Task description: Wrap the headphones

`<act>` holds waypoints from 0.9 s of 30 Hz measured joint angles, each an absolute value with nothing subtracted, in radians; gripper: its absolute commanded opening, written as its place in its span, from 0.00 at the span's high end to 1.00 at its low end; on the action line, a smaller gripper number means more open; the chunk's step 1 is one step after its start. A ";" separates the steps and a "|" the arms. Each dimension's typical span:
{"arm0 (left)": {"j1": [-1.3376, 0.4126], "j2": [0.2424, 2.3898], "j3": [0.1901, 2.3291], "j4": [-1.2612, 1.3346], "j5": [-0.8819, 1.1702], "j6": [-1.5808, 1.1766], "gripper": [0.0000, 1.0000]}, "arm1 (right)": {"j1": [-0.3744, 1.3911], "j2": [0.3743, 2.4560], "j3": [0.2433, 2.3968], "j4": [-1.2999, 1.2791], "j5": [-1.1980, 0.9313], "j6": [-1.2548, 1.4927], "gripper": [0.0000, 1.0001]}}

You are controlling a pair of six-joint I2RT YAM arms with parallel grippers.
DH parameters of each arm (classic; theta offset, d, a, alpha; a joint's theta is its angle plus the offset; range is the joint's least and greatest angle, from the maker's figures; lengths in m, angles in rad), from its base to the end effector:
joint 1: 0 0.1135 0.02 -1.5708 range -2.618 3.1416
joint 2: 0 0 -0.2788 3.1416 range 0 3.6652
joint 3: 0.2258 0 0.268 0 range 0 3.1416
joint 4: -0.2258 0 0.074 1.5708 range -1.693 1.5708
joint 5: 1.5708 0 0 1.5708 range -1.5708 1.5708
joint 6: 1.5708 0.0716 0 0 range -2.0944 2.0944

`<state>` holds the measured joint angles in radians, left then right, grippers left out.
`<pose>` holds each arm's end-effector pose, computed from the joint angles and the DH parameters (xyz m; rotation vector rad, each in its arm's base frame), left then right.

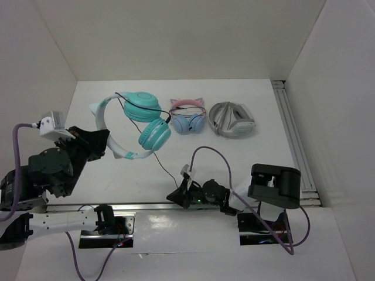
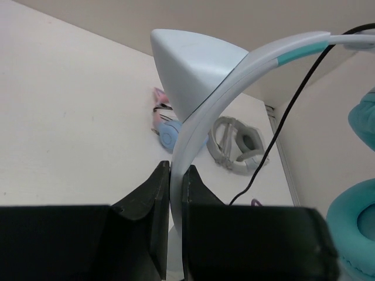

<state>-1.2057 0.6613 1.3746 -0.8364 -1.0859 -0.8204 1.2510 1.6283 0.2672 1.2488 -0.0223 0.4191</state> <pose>0.0823 -0.0379 0.4878 -0.4881 1.5929 -0.6329 0.0908 0.2794 0.1325 -0.7648 1.6858 1.2401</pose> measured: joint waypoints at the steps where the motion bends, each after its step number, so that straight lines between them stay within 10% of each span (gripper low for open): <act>1: -1.206 0.675 1.388 -0.866 -1.108 -0.844 1.00 | 1.262 1.647 0.267 1.253 -0.031 0.424 0.96; 18: -1.168 0.822 1.347 -0.698 -1.434 -0.564 1.00 | 1.500 1.608 0.292 1.220 -0.018 0.375 0.96; 27: -0.834 0.959 1.274 -0.588 -1.250 -0.444 1.00 | 1.627 1.292 0.334 0.944 0.172 0.281 1.00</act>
